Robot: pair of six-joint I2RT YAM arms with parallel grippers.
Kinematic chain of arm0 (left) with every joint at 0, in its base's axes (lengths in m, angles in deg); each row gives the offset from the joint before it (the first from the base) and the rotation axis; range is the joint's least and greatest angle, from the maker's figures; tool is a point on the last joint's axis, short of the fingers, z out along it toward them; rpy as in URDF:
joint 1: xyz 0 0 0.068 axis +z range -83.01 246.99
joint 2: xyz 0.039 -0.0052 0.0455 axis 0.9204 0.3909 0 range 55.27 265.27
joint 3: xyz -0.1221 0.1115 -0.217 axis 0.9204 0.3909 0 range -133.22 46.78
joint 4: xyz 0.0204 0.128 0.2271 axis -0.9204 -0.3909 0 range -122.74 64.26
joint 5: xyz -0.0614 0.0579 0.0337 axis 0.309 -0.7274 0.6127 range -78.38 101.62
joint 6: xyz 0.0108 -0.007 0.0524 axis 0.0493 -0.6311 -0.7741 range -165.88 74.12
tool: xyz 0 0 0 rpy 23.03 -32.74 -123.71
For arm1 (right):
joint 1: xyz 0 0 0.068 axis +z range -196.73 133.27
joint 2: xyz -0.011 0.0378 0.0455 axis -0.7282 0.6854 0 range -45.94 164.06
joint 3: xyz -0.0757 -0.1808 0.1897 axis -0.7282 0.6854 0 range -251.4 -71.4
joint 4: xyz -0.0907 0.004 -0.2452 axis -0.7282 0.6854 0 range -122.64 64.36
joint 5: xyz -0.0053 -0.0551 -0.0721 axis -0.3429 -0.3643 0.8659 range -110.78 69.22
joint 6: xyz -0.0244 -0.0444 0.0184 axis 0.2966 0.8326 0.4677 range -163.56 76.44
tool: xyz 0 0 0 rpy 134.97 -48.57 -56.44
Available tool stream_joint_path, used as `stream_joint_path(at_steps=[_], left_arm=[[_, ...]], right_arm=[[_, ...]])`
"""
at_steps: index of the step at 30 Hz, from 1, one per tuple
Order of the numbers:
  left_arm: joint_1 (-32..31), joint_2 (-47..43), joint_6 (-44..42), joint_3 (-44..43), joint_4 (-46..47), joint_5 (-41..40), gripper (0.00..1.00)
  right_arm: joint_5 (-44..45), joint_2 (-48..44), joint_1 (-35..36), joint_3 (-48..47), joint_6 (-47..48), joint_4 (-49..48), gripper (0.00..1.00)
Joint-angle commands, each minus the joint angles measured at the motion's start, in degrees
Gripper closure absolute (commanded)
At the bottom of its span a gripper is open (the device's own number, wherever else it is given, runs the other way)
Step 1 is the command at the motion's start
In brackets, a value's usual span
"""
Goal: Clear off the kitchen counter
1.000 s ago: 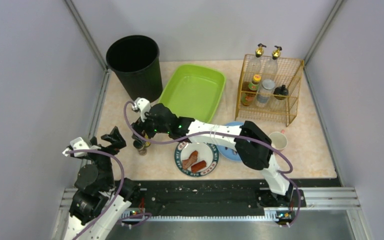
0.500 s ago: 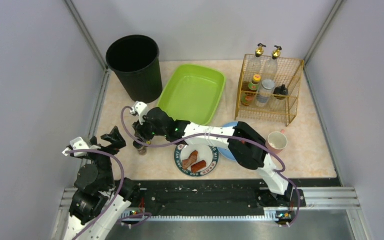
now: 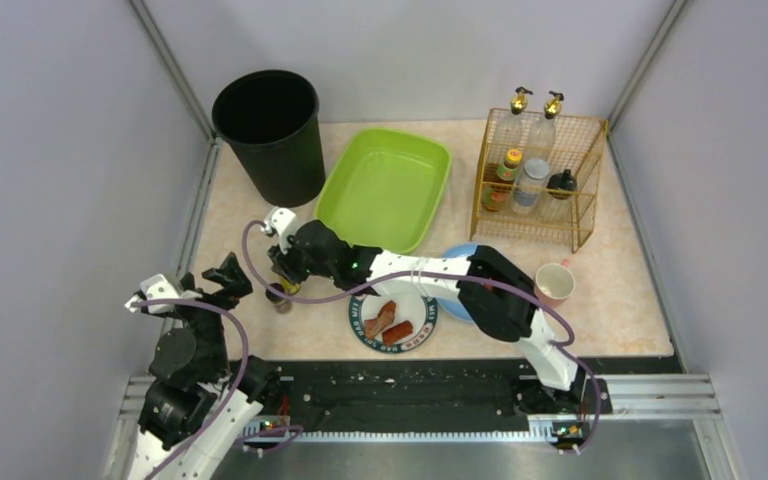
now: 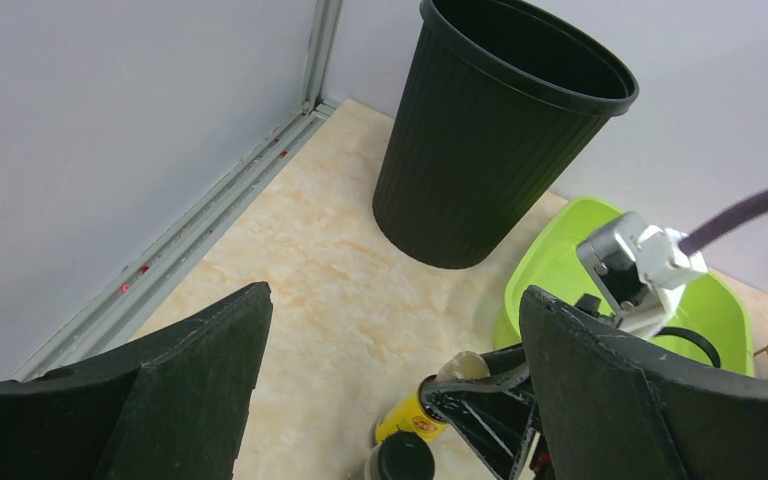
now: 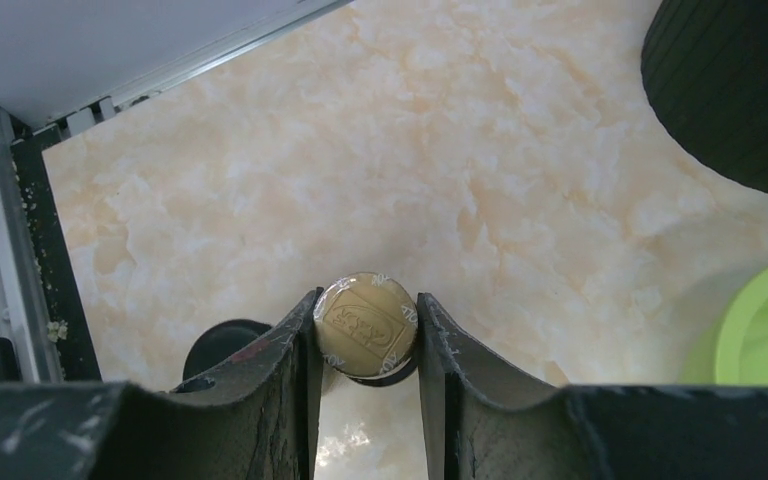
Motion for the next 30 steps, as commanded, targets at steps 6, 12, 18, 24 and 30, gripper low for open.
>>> stream_joint_path(at_steps=[6,12,18,24,30], left_arm=[[-0.10,-7.00,-0.73,-1.47,0.89,0.58,0.03],[-0.10,-6.98,-0.72,-1.54,0.86,0.65,0.03],[-0.03,-6.98,-0.77,-1.45,0.88,0.66,0.03],[-0.06,-6.94,-0.85,-1.40,0.96,0.81,0.03],[-0.10,-6.99,-0.81,-1.38,1.03,1.16,0.03]], right_arm=[[5.71,-16.40,0.74,11.51,3.03,-10.49,1.00],[9.17,-26.92,0.68,19.79,4.71,-12.92,1.00],[15.40,-36.87,0.65,26.13,9.29,-11.78,1.00],[22.47,-46.55,-1.20,30.72,12.61,-9.03,1.00],[26.46,-55.43,-7.44,35.05,12.75,-5.88,1.00]])
